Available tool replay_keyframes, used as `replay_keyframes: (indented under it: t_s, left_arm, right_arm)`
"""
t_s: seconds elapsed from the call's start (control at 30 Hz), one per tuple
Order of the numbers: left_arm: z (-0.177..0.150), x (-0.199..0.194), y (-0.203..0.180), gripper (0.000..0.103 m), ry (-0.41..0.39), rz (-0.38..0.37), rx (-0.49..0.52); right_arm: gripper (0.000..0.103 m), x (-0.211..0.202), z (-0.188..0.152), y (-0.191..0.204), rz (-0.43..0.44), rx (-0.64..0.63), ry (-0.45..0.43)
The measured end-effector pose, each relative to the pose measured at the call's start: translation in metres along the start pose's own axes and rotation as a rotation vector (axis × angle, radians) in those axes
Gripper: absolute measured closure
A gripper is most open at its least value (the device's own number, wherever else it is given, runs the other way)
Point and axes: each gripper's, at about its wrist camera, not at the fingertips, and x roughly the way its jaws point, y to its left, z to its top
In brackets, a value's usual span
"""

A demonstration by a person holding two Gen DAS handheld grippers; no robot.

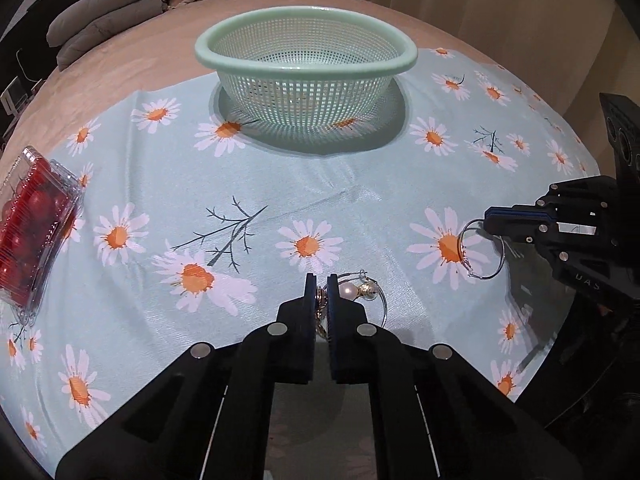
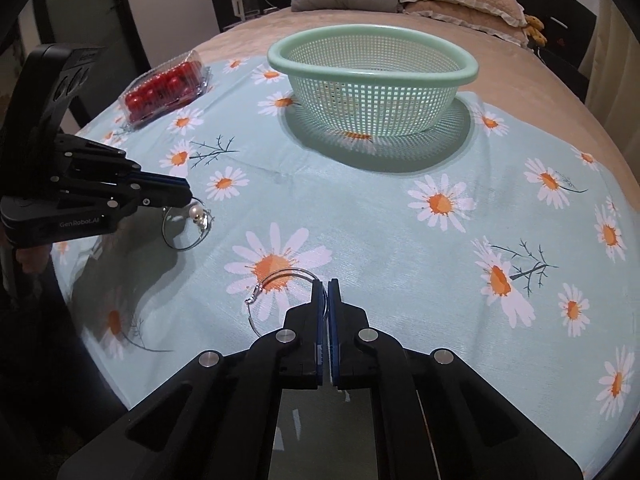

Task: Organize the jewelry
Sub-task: 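Lift both hoop earrings and carry them over the basket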

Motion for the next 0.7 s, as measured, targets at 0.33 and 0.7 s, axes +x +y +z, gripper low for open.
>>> replay_keyframes:
  t_s: [0.33, 0.7]
  left_arm:
    - [0.007, -0.03, 0.006, 0.098, -0.06, 0.004, -0.01]
    - [0.005, -0.038, 0.006, 0.098, -0.072, -0.014, -0.023]
  right_arm:
    - [0.1, -0.028, 0.008, 0.003, -0.008, -0.04, -0.046]
    - [0.1, -0.037, 0.011, 0.006, 0.001, -0.063, -0.047]
